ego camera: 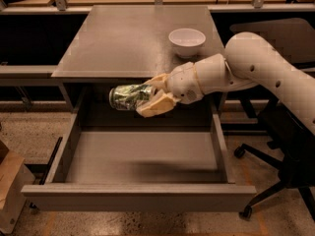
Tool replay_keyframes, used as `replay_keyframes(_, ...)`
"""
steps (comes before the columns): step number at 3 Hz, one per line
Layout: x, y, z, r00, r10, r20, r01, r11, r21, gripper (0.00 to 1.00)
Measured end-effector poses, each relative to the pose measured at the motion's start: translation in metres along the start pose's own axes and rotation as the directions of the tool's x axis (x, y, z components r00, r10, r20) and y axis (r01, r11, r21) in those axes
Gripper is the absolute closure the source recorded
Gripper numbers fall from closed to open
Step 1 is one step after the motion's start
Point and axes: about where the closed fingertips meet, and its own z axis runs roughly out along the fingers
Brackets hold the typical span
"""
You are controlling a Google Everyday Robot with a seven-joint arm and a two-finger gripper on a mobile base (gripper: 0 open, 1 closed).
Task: Place green can into top drawer
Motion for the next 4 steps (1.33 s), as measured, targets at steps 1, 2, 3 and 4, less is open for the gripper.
replay_keyframes(1, -0.002, -0.004, 0.004, 1.000, -0.013, -0.018, 0.013, 0.9997, -0.021, 1.00)
replay_keyframes(2, 0.013, -0.009, 0.020, 0.998, -0.016, -0.068, 0.012, 0.9976, -0.068, 1.00)
replay_keyframes(3, 0.052, 0.002, 0.036, 0.996, 0.041, -0.084, -0.050, 0.9926, -0.110, 1.00)
replay_keyframes(4, 0.099, 0.021, 0.045, 0.989, 0.117, -0.091, -0.128, 0.9831, -0.131, 1.00)
